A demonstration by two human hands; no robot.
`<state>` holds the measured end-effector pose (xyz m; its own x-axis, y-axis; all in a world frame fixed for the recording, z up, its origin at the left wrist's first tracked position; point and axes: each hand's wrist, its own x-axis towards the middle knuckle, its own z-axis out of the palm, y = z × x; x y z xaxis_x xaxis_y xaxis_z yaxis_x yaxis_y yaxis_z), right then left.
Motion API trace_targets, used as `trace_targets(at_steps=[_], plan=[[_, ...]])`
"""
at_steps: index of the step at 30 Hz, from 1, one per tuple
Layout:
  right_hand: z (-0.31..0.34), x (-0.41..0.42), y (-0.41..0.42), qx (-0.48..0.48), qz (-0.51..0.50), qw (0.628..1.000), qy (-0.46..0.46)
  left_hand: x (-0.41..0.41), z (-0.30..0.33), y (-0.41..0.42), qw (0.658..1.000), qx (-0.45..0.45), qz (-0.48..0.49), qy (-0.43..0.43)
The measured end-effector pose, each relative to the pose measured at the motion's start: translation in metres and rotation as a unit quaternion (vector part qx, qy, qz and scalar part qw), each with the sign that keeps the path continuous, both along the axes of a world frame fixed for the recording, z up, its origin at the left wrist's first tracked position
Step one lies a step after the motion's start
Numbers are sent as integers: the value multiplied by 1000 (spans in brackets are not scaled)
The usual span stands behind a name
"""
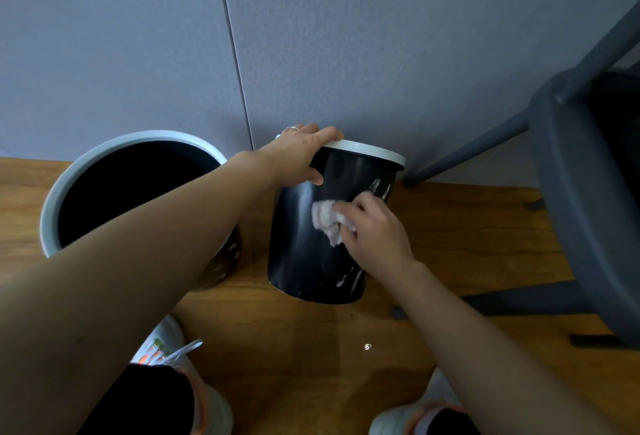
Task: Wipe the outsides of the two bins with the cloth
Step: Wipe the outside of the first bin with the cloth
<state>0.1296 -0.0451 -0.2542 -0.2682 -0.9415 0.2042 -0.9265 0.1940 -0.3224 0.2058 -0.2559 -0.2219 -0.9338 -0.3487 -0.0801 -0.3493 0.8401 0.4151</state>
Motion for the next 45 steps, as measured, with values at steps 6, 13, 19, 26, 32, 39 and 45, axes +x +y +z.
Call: trace_targets(at_steps=[6,13,19,26,32,39,45], plan=[[-36,43,58,112,144,983,-28,1,0,-2,1000,11,5,1],[-34,19,42,19,33,997,-65,4,4,-1,1000,16,7,0],[-53,32,66,75,64,990,-103,3,8,2,1000,25,9,-2],[-47,19,61,40,3,993,-108,8,10,1,999,36,24,1],[-53,34,68,43,8,990,-132,6,10,3,999,40,16,1],[-58,43,76,86,93,989,-72,4,12,4,999,39,18,-3],[-38,16,52,10,44,998,-34,6,14,2,996,77,50,-2]])
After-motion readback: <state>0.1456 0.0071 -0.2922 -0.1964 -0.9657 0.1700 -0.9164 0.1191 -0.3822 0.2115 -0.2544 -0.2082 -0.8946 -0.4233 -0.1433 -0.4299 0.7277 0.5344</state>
